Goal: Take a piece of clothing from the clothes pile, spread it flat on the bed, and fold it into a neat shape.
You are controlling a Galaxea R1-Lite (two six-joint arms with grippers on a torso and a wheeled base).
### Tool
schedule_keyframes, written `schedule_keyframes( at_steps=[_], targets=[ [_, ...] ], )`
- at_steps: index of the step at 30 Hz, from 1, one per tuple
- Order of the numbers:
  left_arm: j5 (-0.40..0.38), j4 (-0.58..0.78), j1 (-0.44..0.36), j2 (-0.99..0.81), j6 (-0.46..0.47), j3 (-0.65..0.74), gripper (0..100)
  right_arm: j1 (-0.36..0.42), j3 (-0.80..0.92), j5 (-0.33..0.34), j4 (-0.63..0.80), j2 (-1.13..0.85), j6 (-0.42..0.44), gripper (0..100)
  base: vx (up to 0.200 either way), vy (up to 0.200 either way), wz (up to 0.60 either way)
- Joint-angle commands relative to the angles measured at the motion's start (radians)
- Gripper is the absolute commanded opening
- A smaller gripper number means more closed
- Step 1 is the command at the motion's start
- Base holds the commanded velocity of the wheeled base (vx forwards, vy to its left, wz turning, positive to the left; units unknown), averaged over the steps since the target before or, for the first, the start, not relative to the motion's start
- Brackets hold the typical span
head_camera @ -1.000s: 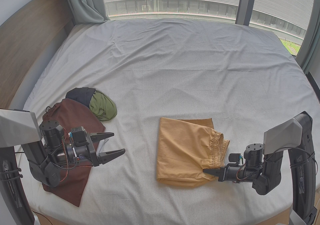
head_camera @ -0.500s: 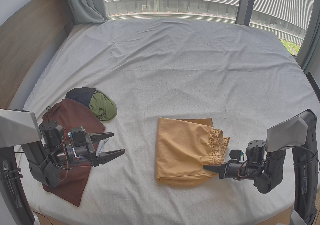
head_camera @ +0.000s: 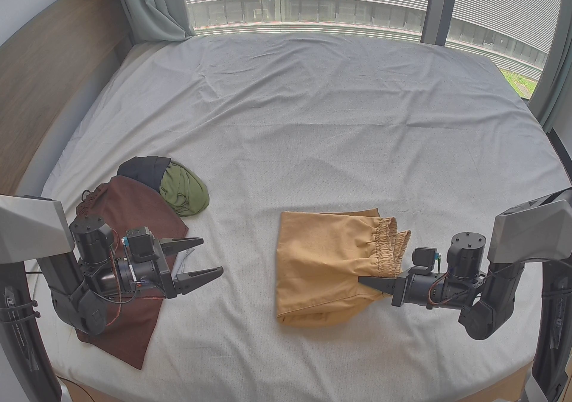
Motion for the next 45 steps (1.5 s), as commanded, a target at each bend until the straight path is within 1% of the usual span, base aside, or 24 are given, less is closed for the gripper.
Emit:
schedule_keyframes(
  at_steps=[1, 11, 24, 29, 31, 34, 41, 42, 45],
  targets=[
    [0.000, 0.000, 0.000, -0.003, 0.000, 0.003, 100, 0.012, -0.014, 0.009, -0.001, -0.049, 0.002, 0, 0.000, 0.000, 0.00],
    [0.000, 0.000, -0.003, -0.002, 0.000, 0.004, 100, 0.011, -0.025, 0.101, 0.001, -0.109, -0.003, 0, 0.000, 0.000, 0.00],
    [0.000, 0.000, -0.009, -0.009, 0.000, 0.007, 100, 0.000, -0.068, 0.136, 0.004, -0.156, -0.003, 0, 0.000, 0.000, 0.00],
    [0.000, 0.000, -0.011, -0.015, -0.002, 0.007, 100, -0.015, -0.098, 0.184, 0.005, -0.156, -0.003, 0, 0.000, 0.000, 0.00],
    [0.000, 0.000, -0.011, -0.015, -0.002, 0.007, 100, -0.015, -0.098, 0.184, 0.005, -0.156, -0.003, 0, 0.000, 0.000, 0.00],
    [0.000, 0.000, -0.011, -0.015, -0.002, 0.007, 100, -0.017, -0.144, 0.208, 0.005, -0.156, 0.000, 0, 0.000, 0.000, 0.00],
    [0.000, 0.000, -0.011, -0.015, -0.002, 0.007, 100, -0.012, -0.220, 0.225, 0.005, -0.153, 0.042, 0, 0.000, 0.000, 0.00],
    [0.000, 0.000, -0.009, -0.015, -0.002, 0.006, 100, -0.012, -0.255, 0.227, 0.005, -0.150, 0.065, 0, 0.000, 0.000, 0.00],
    [0.000, 0.000, -0.009, -0.015, -0.002, 0.006, 100, -0.012, -0.309, 0.233, 0.005, -0.144, 0.098, 0, 0.000, 0.000, 0.00]
  ],
)
